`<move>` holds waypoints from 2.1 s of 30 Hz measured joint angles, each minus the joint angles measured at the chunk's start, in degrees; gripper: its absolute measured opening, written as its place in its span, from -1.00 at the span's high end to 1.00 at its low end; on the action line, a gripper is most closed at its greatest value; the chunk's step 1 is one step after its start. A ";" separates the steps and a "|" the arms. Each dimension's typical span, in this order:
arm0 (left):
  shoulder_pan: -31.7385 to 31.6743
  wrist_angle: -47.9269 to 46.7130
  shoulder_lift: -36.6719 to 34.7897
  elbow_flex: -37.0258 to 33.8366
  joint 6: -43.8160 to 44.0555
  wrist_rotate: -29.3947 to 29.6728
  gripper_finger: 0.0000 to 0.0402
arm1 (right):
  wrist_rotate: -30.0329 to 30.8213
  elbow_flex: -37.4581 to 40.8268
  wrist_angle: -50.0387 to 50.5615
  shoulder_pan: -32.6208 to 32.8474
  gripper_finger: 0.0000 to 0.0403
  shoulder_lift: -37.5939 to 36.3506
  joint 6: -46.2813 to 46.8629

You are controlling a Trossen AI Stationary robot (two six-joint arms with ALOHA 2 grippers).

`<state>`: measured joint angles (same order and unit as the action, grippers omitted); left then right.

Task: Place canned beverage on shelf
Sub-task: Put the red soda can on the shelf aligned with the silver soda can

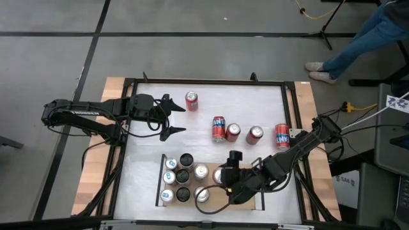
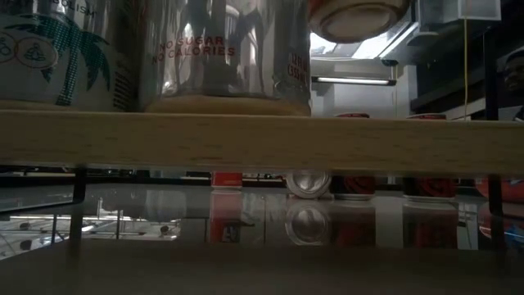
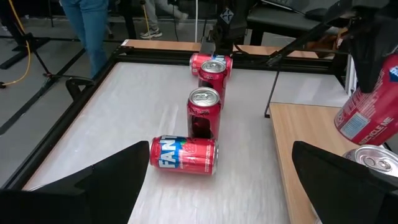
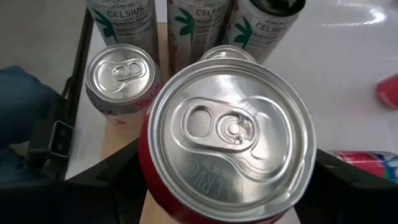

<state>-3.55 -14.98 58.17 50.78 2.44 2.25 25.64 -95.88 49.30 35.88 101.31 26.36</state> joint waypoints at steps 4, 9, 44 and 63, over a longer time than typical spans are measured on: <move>0.00 0.00 0.00 0.00 0.00 -0.01 -0.93 | 3.51 0.52 -0.54 2.36 -0.46 -0.07 0.59; 0.00 0.00 0.00 0.00 0.00 0.00 -0.93 | 4.37 7.31 -5.45 4.05 -0.46 -0.45 3.27; -0.02 0.04 0.00 0.00 0.17 0.06 -0.93 | -7.22 38.84 -50.22 -0.65 -0.46 -9.73 -2.33; 0.00 0.02 0.00 0.00 0.40 0.03 -0.93 | -6.82 38.77 -52.40 -0.65 -0.46 -7.76 -1.17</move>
<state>-3.55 -14.96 58.17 50.78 2.84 2.28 18.82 -57.10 -3.10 35.22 93.55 25.19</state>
